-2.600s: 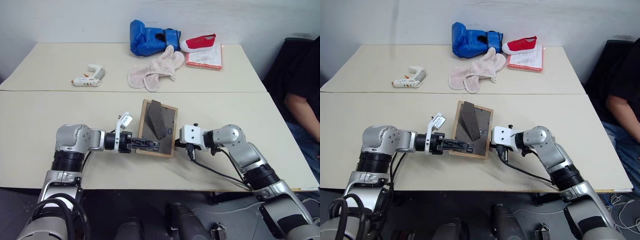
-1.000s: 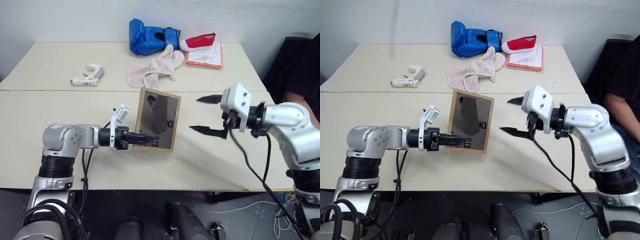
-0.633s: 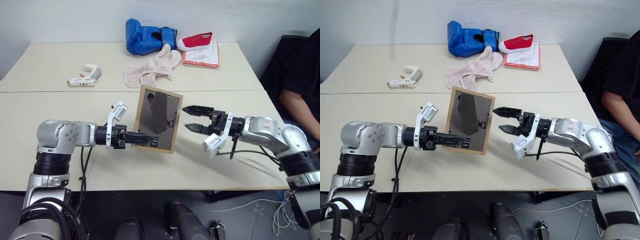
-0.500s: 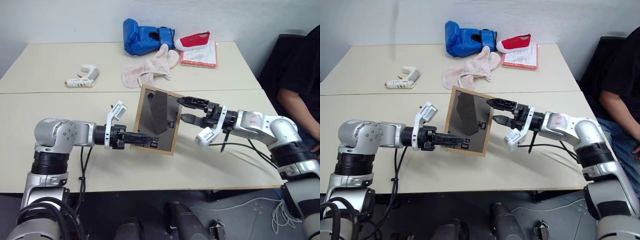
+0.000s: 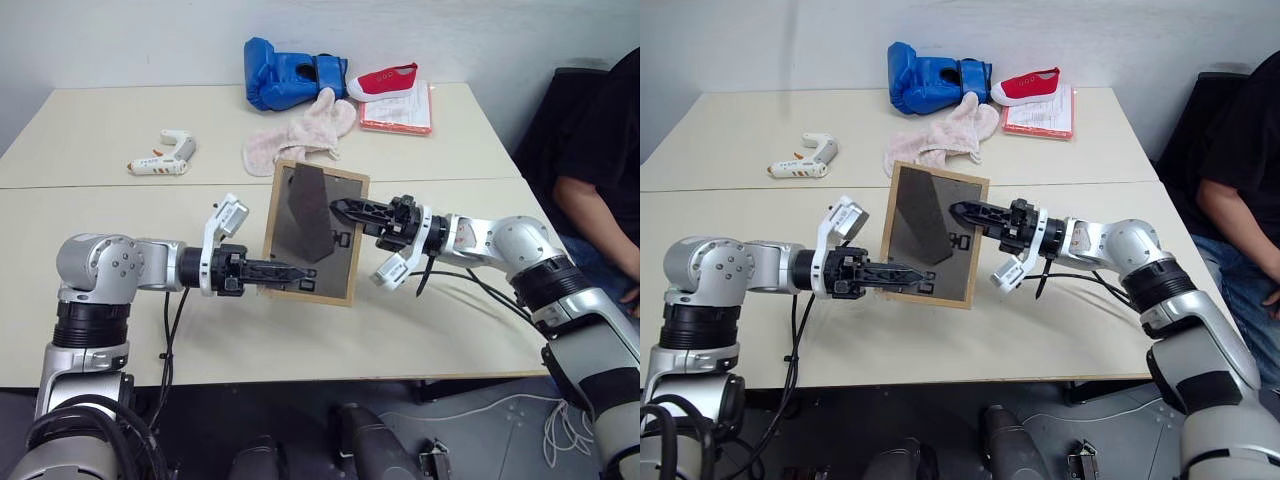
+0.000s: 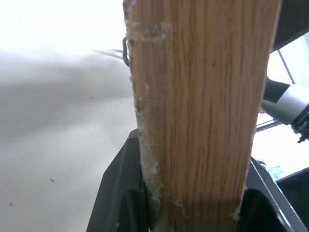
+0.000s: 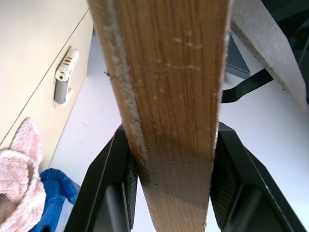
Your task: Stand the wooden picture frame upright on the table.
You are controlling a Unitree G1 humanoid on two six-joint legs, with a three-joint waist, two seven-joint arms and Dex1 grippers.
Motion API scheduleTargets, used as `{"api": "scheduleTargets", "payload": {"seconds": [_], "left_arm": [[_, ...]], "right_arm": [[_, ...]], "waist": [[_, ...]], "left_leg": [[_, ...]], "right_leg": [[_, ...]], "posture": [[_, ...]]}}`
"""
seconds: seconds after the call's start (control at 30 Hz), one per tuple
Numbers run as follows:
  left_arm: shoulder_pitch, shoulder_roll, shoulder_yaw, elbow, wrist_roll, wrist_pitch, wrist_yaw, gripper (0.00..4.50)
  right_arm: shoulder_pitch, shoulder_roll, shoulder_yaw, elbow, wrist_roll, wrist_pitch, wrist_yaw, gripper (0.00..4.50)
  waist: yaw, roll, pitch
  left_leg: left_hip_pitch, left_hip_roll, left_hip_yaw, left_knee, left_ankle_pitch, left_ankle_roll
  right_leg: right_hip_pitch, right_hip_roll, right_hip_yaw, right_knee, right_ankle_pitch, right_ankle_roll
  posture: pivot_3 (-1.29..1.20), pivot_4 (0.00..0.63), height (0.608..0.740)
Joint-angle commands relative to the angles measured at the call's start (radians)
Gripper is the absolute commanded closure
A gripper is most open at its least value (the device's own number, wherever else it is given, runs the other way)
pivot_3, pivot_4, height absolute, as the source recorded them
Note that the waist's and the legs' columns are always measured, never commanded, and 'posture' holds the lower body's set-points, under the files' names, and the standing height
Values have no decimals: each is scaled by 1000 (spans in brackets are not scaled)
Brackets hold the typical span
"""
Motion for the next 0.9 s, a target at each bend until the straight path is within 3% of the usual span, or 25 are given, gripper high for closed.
{"api": "scheduleTargets", "payload": {"seconds": [0.03, 0.17, 0.33, 0.43, 0.53, 0.57, 0.6, 0.67, 0.77, 0.9], "left_arm": [[16, 40, 29, -93, 15, -55, 36, 2880], [43, 88, 96, -115, -11, -36, 55, 1603], [113, 243, 309, -223, -75, -25, 54, 22], [238, 329, 470, -358, -97, -61, 39, 0], [405, 353, 624, -492, -89, -137, 18, 0], [453, 333, 668, -531, -78, -174, 30, 0], [485, 318, 694, -554, -72, -203, 41, 0], [532, 257, 723, -602, -41, -291, 100, 0], [561, 208, 725, -623, -39, -346, 158, 0], [628, 179, 711, -662, -50, -403, 186, 0]], "right_arm": [[-52, -11, 37, 5, 2, -13, 6, 3094], [-72, -20, 65, 29, 10, -23, 0, 3236], [-94, -17, 81, 79, 61, -67, 33, 3236], [-107, -2, 71, 129, 146, -127, 107, 3236], [-114, 68, 33, 322, 504, -275, 382, 3237], [-49, 98, 42, 261, 854, -175, 685, 3237], [-1, 120, 45, 208, 1103, -91, 913, 3237], [109, 173, -23, 2, 1580, 259, 1346, 3237], [174, 191, -112, -176, 1857, 646, 1604, 3237], [209, 233, -196, -265, 2061, 1131, 1652, 3237]], "waist": [[-2, 0, 0], [-3, 0, 0], [-18, -1, 1], [-31, -1, 0], [-37, -2, 1], [-38, -2, 1], [-38, -4, 0], [-33, -4, 0], [-12, -2, 1], [6, -2, 1]], "left_leg": [[0, 0, 0, 0, 0, 0], [0, 0, 0, -1, 0, 0], [0, 0, 0, -2, 0, 0], [0, 0, 0, -4, 0, 0], [2, 0, -1, -5, 0, 0], [2, 1, -1, -5, 0, 0], [3, 1, -1, -5, 1, 0], [5, 2, -4, -4, 1, 0], [6, 3, -6, -2, 0, 1], [5, 3, -8, -2, -1, 2]], "right_leg": [[0, 0, 0, 0, 0, 0], [0, 0, 0, 0, 0, 0], [0, 0, 0, -1, 0, 0], [-1, 0, 1, -2, 0, 0], [1, 0, 0, -3, 0, 0], [2, 0, -1, -3, 0, 0], [2, 0, -1, -3, 0, 0], [6, 0, -3, -3, 0, 0], [9, -1, -6, 0, 0, 0], [9, -2, -7, -2, 0, 0]], "posture": [[0, 150, 740], [0, 150, 740], [0, 150, 740], [0, 150, 740], [0, 150, 740], [0, 150, 740], [0, 150, 740], [0, 150, 740], [0, 150, 740], [0, 150, 740]]}}
